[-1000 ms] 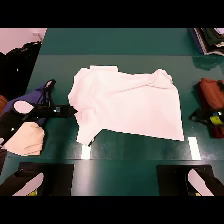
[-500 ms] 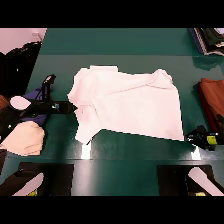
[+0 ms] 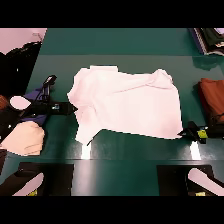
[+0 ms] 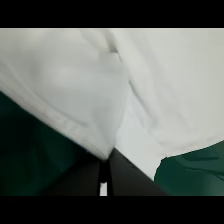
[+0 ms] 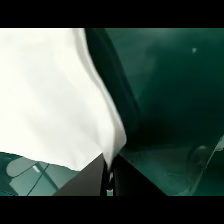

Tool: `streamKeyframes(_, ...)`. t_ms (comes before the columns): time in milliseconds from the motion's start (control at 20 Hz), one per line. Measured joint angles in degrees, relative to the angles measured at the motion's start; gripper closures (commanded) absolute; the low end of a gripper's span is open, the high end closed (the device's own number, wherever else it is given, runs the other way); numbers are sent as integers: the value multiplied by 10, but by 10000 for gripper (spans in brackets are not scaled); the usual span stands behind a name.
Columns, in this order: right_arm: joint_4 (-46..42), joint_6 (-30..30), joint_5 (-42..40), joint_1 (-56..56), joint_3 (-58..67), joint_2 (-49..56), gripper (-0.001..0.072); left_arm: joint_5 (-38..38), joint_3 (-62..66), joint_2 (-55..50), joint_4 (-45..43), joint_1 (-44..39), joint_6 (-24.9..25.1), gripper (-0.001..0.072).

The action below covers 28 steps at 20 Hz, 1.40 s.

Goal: Fold the shirts.

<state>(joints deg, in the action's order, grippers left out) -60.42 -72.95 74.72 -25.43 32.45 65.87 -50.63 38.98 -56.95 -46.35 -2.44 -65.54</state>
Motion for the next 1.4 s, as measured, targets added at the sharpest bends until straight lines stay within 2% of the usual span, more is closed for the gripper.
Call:
streamKeyframes(300,7,0,11,64,112,-70,695,-23,84,43,-4,0,-15,686)
streamKeyframes(700,3,-26,-107,121,524,-192,695,-28,510,105,-21,0,-21,685)
streamKeyframes(1000,-52,-32,-104,126,769,-206,695,-25,768,110,-38,0,-36,686)
streamKeyframes(1200,-82,-44,-75,127,832,-207,696,-32,838,109,-21,0,-74,686)
streamKeyframes(1400,-94,-67,-41,127,792,-184,696,-71,789,89,-33,0,-111,685)
